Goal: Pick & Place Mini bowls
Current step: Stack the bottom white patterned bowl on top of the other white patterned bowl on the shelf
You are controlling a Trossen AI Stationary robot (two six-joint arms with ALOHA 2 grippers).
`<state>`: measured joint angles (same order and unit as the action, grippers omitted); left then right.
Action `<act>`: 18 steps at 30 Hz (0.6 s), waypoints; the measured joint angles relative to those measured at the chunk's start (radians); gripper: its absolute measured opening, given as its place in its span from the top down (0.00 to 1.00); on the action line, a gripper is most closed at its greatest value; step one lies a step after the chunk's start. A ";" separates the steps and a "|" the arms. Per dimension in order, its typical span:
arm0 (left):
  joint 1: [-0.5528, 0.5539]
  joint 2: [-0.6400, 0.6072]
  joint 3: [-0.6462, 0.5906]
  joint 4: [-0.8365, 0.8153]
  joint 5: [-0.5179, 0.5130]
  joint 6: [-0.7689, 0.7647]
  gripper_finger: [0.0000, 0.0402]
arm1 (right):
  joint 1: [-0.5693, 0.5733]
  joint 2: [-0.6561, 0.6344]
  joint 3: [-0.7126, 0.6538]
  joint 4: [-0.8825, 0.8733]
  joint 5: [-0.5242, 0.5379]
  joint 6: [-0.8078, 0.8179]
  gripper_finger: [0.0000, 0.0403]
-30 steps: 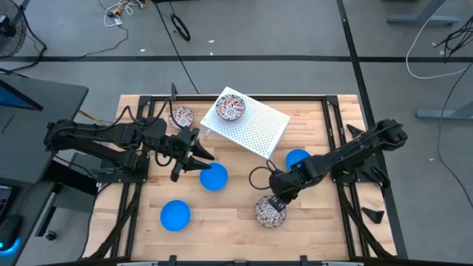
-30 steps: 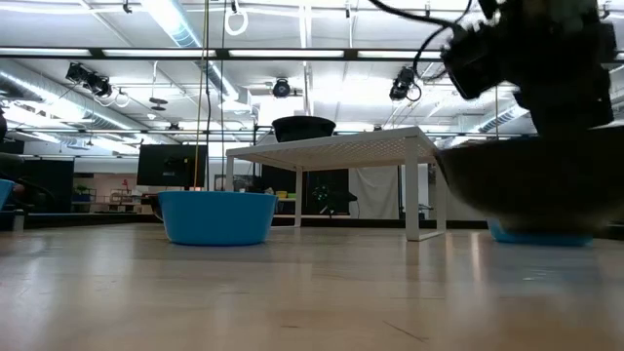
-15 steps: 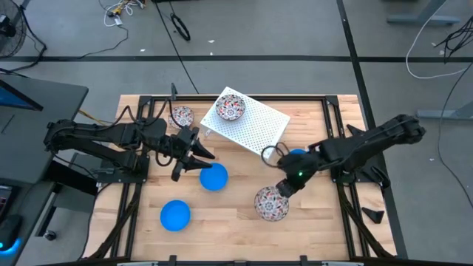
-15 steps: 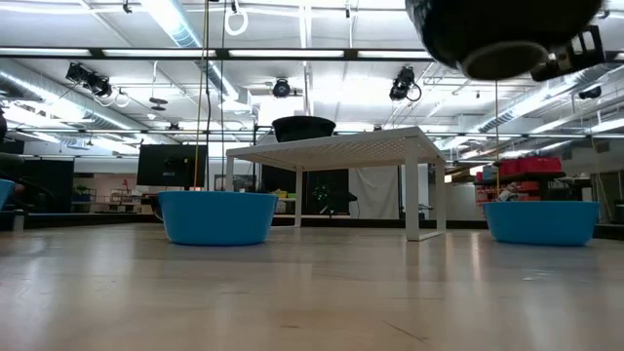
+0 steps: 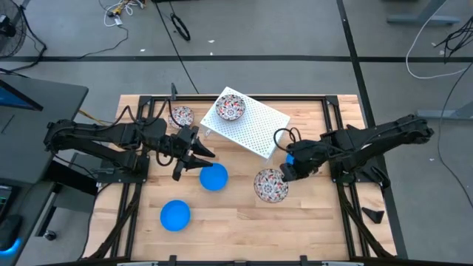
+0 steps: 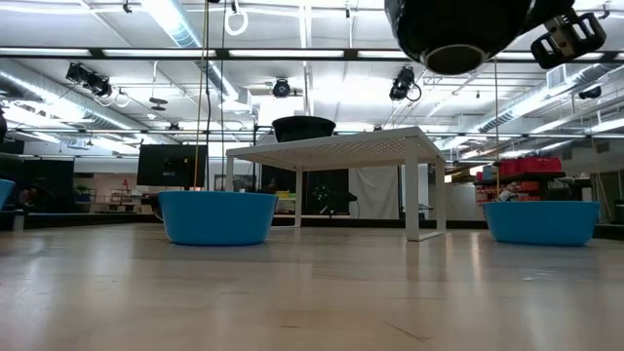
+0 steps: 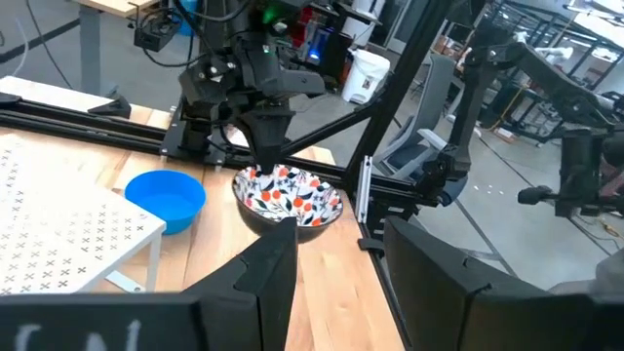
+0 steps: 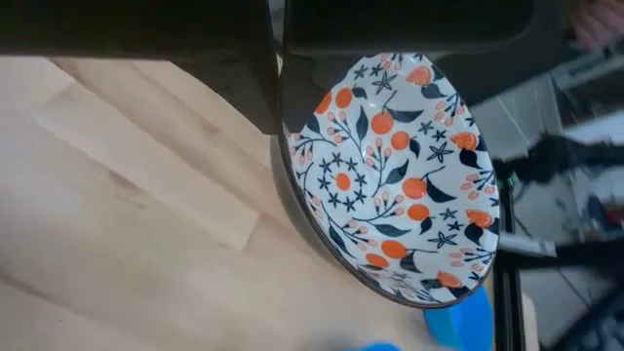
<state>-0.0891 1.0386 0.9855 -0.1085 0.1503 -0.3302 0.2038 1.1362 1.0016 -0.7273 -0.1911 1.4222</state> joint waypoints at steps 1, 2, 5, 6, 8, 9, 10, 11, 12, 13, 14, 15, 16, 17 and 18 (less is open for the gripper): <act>0.000 0.000 0.000 0.000 0.000 0.000 0.60 | -0.005 -0.001 0.001 -0.001 0.007 0.010 1.00; 0.000 0.000 0.000 0.000 -0.001 0.000 0.60 | -0.011 -0.001 0.001 -0.002 0.009 0.014 1.00; 0.000 0.000 0.000 0.000 -0.001 0.000 0.60 | -0.021 -0.001 0.001 -0.004 0.026 0.033 1.00; 0.000 0.000 0.000 0.000 -0.001 0.000 0.60 | -0.024 -0.001 0.001 -0.004 0.032 0.037 1.00; 0.000 0.000 0.000 0.000 0.000 0.000 0.60 | -0.032 -0.001 0.001 -0.007 0.043 0.041 1.00; 0.000 0.000 0.000 0.000 -0.001 0.000 0.60 | -0.035 -0.001 0.001 -0.008 0.043 0.042 1.00; 0.000 0.000 0.000 0.000 -0.001 0.000 0.60 | -0.040 -0.001 0.001 -0.008 0.044 0.041 1.00; 0.000 0.000 0.000 0.000 -0.001 0.000 0.60 | -0.043 -0.001 0.001 -0.007 0.045 0.040 1.00; 0.000 0.000 0.000 0.000 -0.001 -0.002 0.60 | -0.046 0.000 0.001 -0.003 0.048 0.040 1.00; 0.000 0.000 0.000 0.000 -0.001 -0.013 0.60 | -0.048 0.002 0.001 0.005 0.056 0.040 1.00; 0.000 0.000 0.000 0.000 0.000 -0.033 0.60 | -0.052 0.004 0.001 0.019 0.063 0.040 1.00; 0.001 0.000 0.000 0.000 -0.001 -0.054 0.60 | -0.056 0.004 0.003 0.029 0.072 0.038 1.00; 0.003 0.000 0.000 0.000 0.000 -0.068 0.60 | -0.061 0.007 0.015 0.028 0.084 0.035 1.00; 0.006 0.000 0.000 0.000 0.000 -0.084 0.60 | -0.066 0.014 0.030 0.027 0.096 0.025 1.00; 0.008 0.000 0.000 0.000 -0.001 -0.101 0.60 | -0.072 0.023 0.050 0.024 0.106 0.010 1.00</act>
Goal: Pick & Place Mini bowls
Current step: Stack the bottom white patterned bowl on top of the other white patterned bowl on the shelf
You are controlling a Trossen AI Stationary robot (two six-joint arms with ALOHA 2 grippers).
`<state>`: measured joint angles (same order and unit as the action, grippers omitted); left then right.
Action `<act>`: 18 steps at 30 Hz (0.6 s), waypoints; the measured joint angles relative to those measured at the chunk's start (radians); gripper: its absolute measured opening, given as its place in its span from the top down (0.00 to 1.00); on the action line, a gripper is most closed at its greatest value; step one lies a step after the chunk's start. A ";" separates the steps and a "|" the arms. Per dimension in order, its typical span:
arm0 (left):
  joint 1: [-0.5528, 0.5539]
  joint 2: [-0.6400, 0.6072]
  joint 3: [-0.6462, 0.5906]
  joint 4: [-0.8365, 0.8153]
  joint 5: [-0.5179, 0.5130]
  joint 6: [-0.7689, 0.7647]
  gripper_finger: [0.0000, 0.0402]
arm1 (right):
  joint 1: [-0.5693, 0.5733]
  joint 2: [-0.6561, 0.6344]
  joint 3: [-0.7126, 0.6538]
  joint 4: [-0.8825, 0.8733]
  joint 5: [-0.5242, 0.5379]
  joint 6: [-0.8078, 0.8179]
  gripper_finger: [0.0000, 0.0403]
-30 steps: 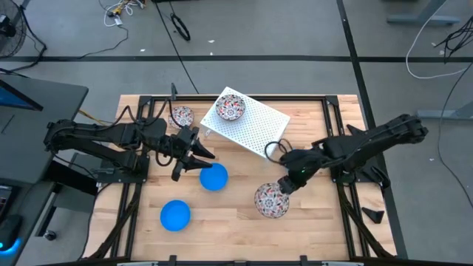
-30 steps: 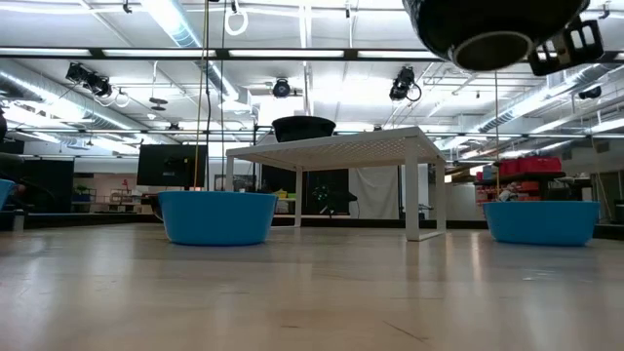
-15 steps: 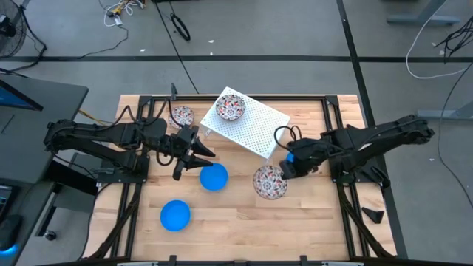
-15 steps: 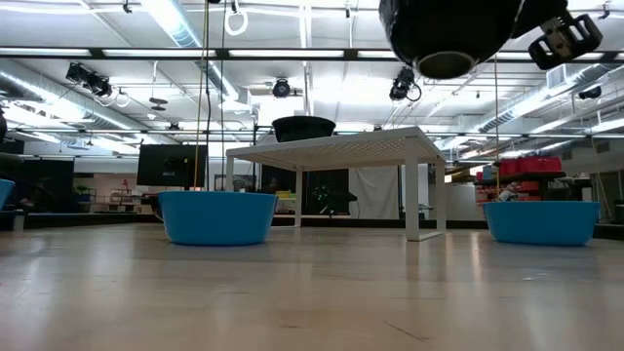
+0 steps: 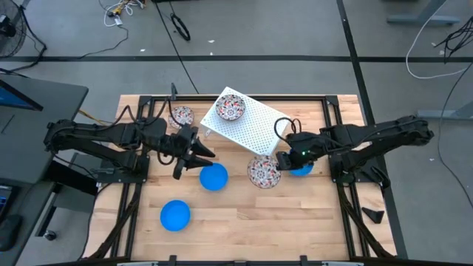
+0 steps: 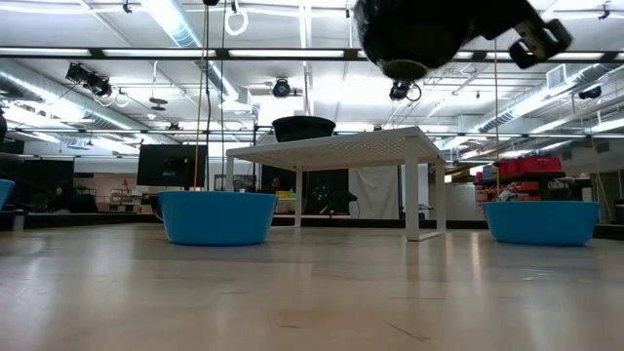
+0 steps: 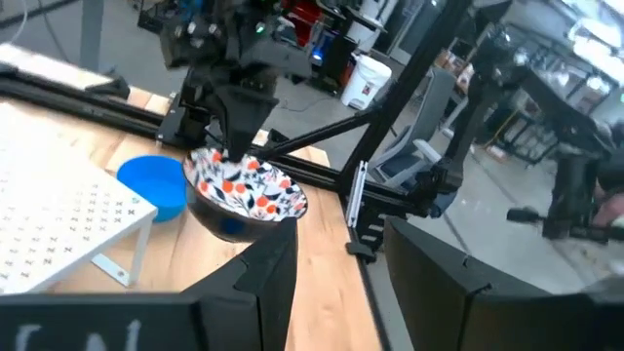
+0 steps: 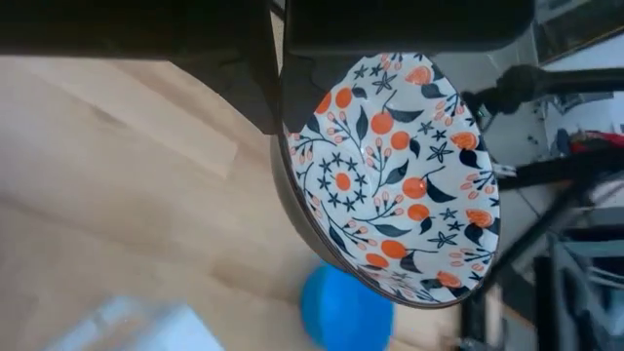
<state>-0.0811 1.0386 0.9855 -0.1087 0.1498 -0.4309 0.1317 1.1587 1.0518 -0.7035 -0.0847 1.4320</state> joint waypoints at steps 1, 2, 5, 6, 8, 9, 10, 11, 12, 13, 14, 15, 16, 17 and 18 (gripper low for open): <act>0.001 0.000 0.000 0.000 0.000 -0.014 0.60 | -0.008 0.010 0.021 -0.013 0.006 -0.017 1.00; 0.002 0.000 0.000 0.000 -0.001 -0.033 0.60 | -0.016 0.024 0.047 -0.036 0.013 -0.037 1.00; 0.011 0.000 0.000 0.001 -0.009 -0.086 0.60 | -0.047 0.078 0.131 -0.109 0.017 -0.105 1.00; 0.013 0.000 0.000 0.001 -0.011 -0.102 0.60 | -0.058 0.098 0.162 -0.128 0.017 -0.130 1.00; 0.020 0.000 0.000 0.000 -0.013 -0.143 0.60 | -0.077 0.143 0.227 -0.156 0.026 -0.182 1.00; 0.024 0.000 0.000 0.001 -0.017 -0.170 0.60 | -0.085 0.165 0.260 -0.162 0.028 -0.208 1.00; 0.028 0.000 0.000 0.001 -0.019 -0.200 0.60 | -0.094 0.190 0.293 -0.165 0.028 -0.233 1.00; 0.033 0.000 0.000 0.001 -0.020 -0.235 0.60 | -0.102 0.215 0.329 -0.168 0.030 -0.259 1.00; 0.037 0.000 0.000 0.001 -0.022 -0.279 0.60 | -0.108 0.237 0.363 -0.174 0.034 -0.283 1.00; 0.042 0.000 0.000 0.000 -0.026 -0.324 0.60 | -0.113 0.261 0.398 -0.182 0.043 -0.307 1.00; 0.047 0.000 0.000 0.000 -0.031 -0.373 0.60 | -0.119 0.284 0.432 -0.189 0.050 -0.329 1.00; 0.052 0.000 0.000 0.000 -0.037 -0.425 0.60 | -0.124 0.307 0.468 -0.197 0.053 -0.351 1.00; 0.057 0.000 0.000 0.000 -0.045 -0.473 0.60 | -0.128 0.329 0.499 -0.204 0.055 -0.371 1.00; 0.062 0.000 0.000 0.000 -0.054 -0.520 0.60 | -0.131 0.348 0.529 -0.211 0.059 -0.389 1.00; 0.066 0.000 0.000 0.000 -0.062 -0.567 0.60 | -0.132 0.367 0.559 -0.219 0.063 -0.406 1.00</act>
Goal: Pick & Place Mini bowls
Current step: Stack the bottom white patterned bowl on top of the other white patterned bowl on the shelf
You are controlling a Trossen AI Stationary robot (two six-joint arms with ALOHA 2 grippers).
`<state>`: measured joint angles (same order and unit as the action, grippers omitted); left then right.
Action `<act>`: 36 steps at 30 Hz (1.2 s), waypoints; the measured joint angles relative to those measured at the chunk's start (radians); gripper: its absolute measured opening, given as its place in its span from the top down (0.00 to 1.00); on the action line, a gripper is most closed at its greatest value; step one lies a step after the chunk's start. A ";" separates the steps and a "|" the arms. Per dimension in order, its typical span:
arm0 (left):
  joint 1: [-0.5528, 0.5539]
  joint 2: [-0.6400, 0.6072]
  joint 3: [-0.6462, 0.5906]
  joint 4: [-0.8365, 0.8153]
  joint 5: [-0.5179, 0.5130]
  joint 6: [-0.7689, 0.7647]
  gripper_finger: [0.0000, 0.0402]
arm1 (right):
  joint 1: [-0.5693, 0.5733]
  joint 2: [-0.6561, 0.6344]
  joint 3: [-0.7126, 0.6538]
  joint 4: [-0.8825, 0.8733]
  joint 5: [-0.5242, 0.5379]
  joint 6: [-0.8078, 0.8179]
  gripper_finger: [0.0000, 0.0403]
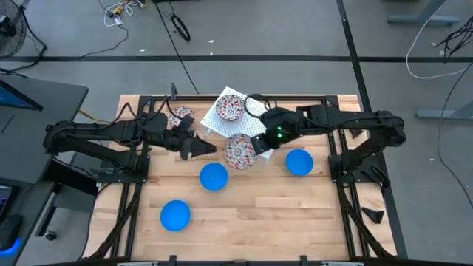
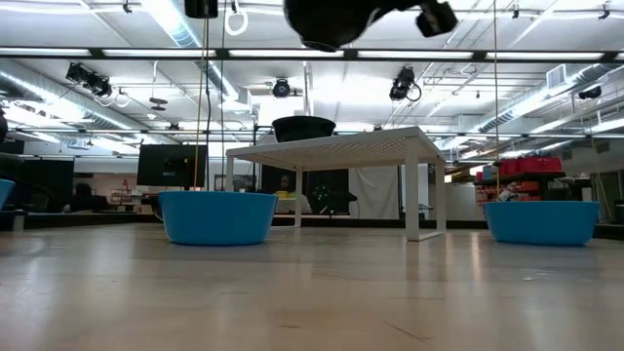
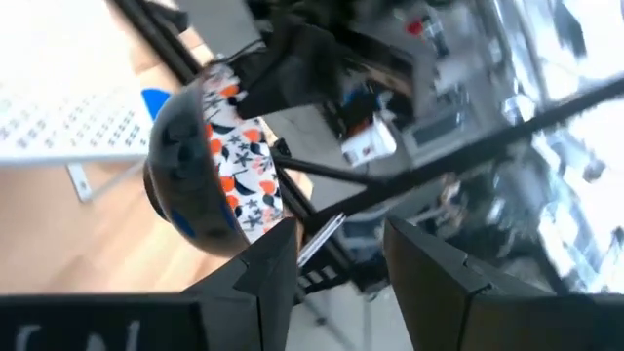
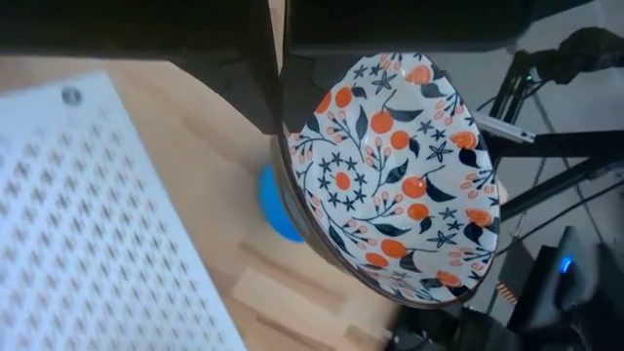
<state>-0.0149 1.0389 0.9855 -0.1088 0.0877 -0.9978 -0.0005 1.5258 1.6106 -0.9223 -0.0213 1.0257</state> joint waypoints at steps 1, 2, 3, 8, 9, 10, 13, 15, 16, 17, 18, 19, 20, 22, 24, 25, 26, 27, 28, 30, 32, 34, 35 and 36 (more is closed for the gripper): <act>0.004 0.000 0.000 0.000 -0.004 -0.041 0.60 | -0.002 0.016 0.026 -0.007 0.003 -0.016 1.00; 0.010 0.000 0.000 0.000 -0.006 -0.075 0.60 | -0.003 0.033 0.053 -0.018 0.004 -0.030 1.00; 0.016 0.000 0.000 0.000 -0.006 -0.100 0.60 | -0.003 0.047 0.078 -0.030 0.006 -0.043 1.00; 0.036 0.000 0.000 -0.036 -0.006 -0.185 0.60 | -0.004 0.095 0.167 -0.082 0.006 -0.089 1.00; 0.037 0.000 0.000 -0.059 -0.006 -0.194 0.60 | -0.004 0.099 0.178 -0.087 0.006 -0.093 1.00; 0.038 0.000 0.000 -0.088 -0.006 -0.197 0.60 | -0.004 0.100 0.185 -0.090 0.006 -0.096 1.00; 0.039 0.000 0.001 -0.181 -0.006 -0.222 0.60 | -0.004 0.100 0.197 -0.094 0.003 -0.095 1.00; 0.039 0.000 0.001 -0.222 -0.007 -0.228 0.60 | -0.004 0.100 0.197 -0.112 -0.017 -0.095 1.00; 0.039 0.000 0.001 -0.236 -0.011 -0.228 0.60 | -0.004 0.100 0.197 -0.129 -0.024 -0.095 1.00; 0.040 0.000 0.001 -0.245 -0.018 -0.229 0.60 | -0.004 0.100 0.197 -0.151 -0.024 -0.095 1.00; 0.040 0.000 0.001 -0.251 -0.028 -0.229 0.60 | -0.004 0.103 0.197 -0.175 -0.024 -0.095 1.00; 0.040 0.000 0.001 -0.258 -0.039 -0.229 0.60 | -0.006 0.108 0.197 -0.197 -0.024 -0.095 1.00; 0.040 0.000 0.001 -0.264 -0.051 -0.229 0.60 | -0.007 0.112 0.197 -0.219 -0.024 -0.095 1.00; 0.040 0.000 0.001 -0.279 -0.071 -0.229 0.60 | -0.011 0.123 0.197 -0.243 -0.023 -0.095 1.00; 0.040 0.001 0.001 -0.306 -0.083 -0.230 0.60 | -0.012 0.130 0.197 -0.239 -0.023 -0.092 1.00; 0.040 0.003 0.001 -0.320 -0.089 -0.230 0.60 | -0.012 0.137 0.197 -0.239 -0.023 -0.092 1.00; 0.040 0.005 0.001 -0.330 -0.093 -0.230 0.60 | -0.013 0.144 0.197 -0.241 -0.022 -0.092 1.00; 0.041 0.008 0.001 -0.342 -0.095 -0.229 0.60 | -0.013 0.155 0.197 -0.241 -0.022 -0.092 1.00; 0.041 0.009 0.000 -0.351 -0.096 -0.229 0.60 | -0.014 0.168 0.197 -0.238 -0.021 -0.092 1.00; 0.041 0.010 0.000 -0.353 -0.101 -0.224 0.60 | -0.014 0.194 0.197 -0.223 -0.024 -0.092 1.00; 0.041 0.009 0.000 -0.354 -0.107 -0.223 0.60 | -0.015 0.214 0.197 -0.198 -0.032 -0.092 1.00; 0.041 0.009 0.000 -0.354 -0.111 -0.222 0.60 | -0.019 0.229 0.197 -0.170 -0.047 -0.092 1.00; 0.041 0.009 0.000 -0.354 -0.111 -0.221 0.60 | -0.019 0.236 0.197 -0.154 -0.050 -0.092 1.00; 0.041 0.009 0.000 -0.355 -0.111 -0.221 0.60 | -0.019 0.242 0.197 -0.140 -0.054 -0.092 1.00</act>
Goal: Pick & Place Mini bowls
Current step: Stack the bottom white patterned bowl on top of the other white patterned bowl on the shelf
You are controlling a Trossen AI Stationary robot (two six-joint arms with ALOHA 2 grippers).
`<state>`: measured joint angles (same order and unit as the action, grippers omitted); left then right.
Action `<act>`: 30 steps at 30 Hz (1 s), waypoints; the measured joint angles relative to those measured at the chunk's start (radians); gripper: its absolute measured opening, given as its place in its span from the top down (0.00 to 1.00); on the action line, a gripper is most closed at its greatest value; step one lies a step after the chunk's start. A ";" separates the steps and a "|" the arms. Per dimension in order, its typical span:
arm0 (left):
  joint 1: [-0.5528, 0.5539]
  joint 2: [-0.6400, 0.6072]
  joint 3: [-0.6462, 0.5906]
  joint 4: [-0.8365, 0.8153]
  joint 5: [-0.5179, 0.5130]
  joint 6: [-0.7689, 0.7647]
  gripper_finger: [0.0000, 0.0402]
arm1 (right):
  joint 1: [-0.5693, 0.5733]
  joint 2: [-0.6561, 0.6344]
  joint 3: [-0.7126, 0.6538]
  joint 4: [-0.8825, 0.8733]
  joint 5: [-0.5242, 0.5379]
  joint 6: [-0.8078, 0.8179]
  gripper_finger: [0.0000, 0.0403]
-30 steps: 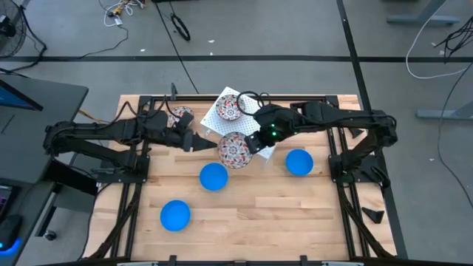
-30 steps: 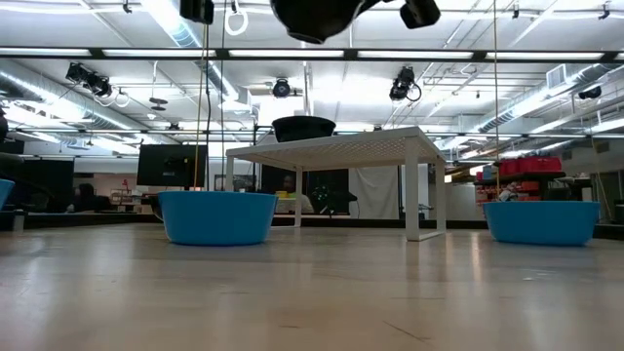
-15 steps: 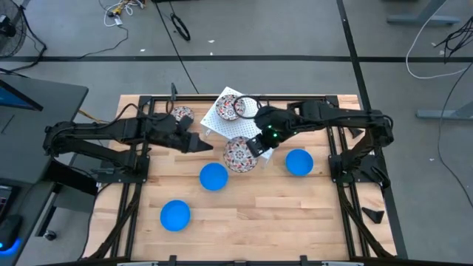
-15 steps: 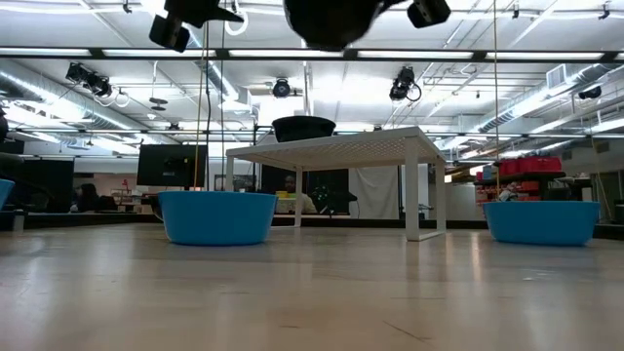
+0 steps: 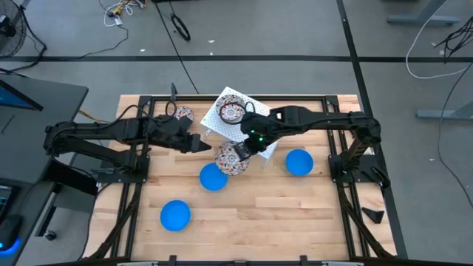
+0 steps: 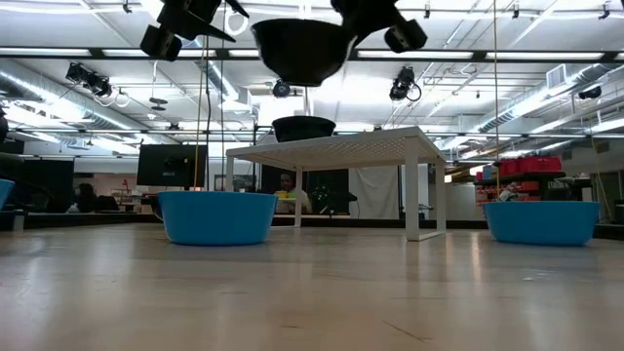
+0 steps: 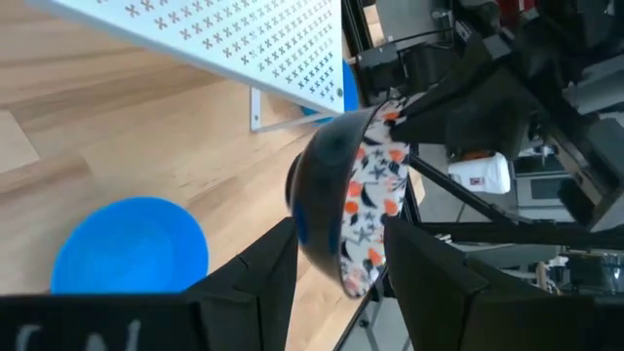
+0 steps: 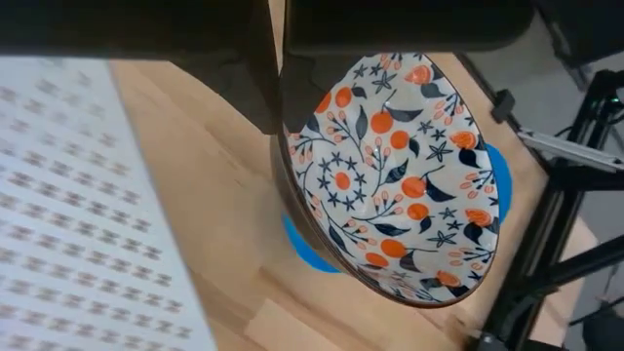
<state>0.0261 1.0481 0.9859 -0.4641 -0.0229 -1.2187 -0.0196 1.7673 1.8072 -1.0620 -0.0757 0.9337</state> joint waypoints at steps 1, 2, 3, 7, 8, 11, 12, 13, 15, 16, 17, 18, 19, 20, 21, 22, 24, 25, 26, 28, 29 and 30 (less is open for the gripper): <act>0.000 0.000 0.000 -0.004 0.000 0.003 0.60 | -0.003 0.005 0.000 0.013 -0.009 0.000 1.00; 0.000 0.000 0.000 -0.009 0.000 0.007 0.60 | -0.006 0.009 0.000 0.028 -0.016 0.000 1.00; 0.000 0.000 0.000 -0.013 0.000 0.011 0.60 | -0.009 0.011 0.000 0.041 -0.023 0.005 1.00; 0.000 0.000 0.000 -0.038 0.000 0.026 0.60 | -0.019 0.011 0.000 0.069 -0.022 0.015 1.00; 0.000 0.000 0.000 -0.040 0.000 0.026 0.60 | -0.022 0.011 0.000 0.083 -0.021 0.020 1.00; 0.000 0.000 0.000 -0.044 -0.002 0.036 0.60 | -0.033 0.011 0.000 0.105 -0.020 0.024 1.00; 0.000 0.000 0.000 -0.043 -0.002 0.044 0.60 | -0.035 0.012 0.000 0.104 -0.019 0.020 1.00; 0.000 -0.001 0.000 -0.043 -0.002 0.047 0.60 | -0.037 0.016 0.000 0.103 -0.019 0.019 1.00; 0.000 -0.001 0.000 -0.043 -0.003 0.053 0.60 | -0.038 0.021 0.000 0.102 -0.019 0.018 1.00; 0.000 -0.001 0.000 -0.043 -0.003 0.053 0.60 | -0.038 0.022 0.000 0.104 -0.019 0.019 1.00; 0.000 -0.001 0.000 -0.043 -0.004 0.053 0.60 | -0.038 0.022 -0.001 0.110 -0.019 0.019 1.00; 0.000 -0.001 0.000 -0.043 -0.007 0.053 0.60 | -0.037 0.023 -0.001 0.123 -0.020 0.019 1.00; 0.000 0.003 0.000 -0.043 -0.008 0.053 0.60 | -0.037 0.025 0.000 0.135 -0.022 0.020 1.00; -0.001 0.014 0.001 -0.040 -0.008 0.053 0.60 | -0.037 0.027 0.000 0.137 -0.023 0.020 1.00; -0.002 0.026 0.002 -0.038 -0.007 0.053 0.60 | -0.037 0.028 0.000 0.128 -0.025 0.020 1.00; -0.002 0.037 0.001 -0.043 -0.003 0.054 0.60 | -0.037 0.028 -0.001 0.123 -0.029 0.019 1.00; -0.002 0.062 0.000 -0.029 0.005 0.057 0.60 | -0.037 0.028 -0.001 0.136 -0.030 0.019 1.00; -0.002 0.074 0.000 -0.015 0.011 0.060 0.60 | -0.037 0.028 -0.001 0.141 -0.030 0.018 1.00; -0.002 0.085 0.000 -0.014 0.017 0.061 0.60 | -0.038 0.028 -0.001 0.138 -0.034 0.015 1.00; -0.002 0.103 0.000 -0.014 0.023 0.060 0.60 | -0.040 0.028 -0.001 0.124 -0.037 0.008 1.00; 0.000 0.110 0.000 -0.013 0.023 0.060 0.60 | -0.041 0.028 -0.001 0.117 -0.037 0.006 1.00; 0.002 0.113 0.000 -0.013 0.023 0.059 0.60 | -0.042 0.028 -0.001 0.109 -0.037 0.004 1.00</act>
<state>0.0279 1.1613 0.9855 -0.4767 -0.0002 -1.1593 -0.0620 1.7950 1.8061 -0.9535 -0.1130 0.9378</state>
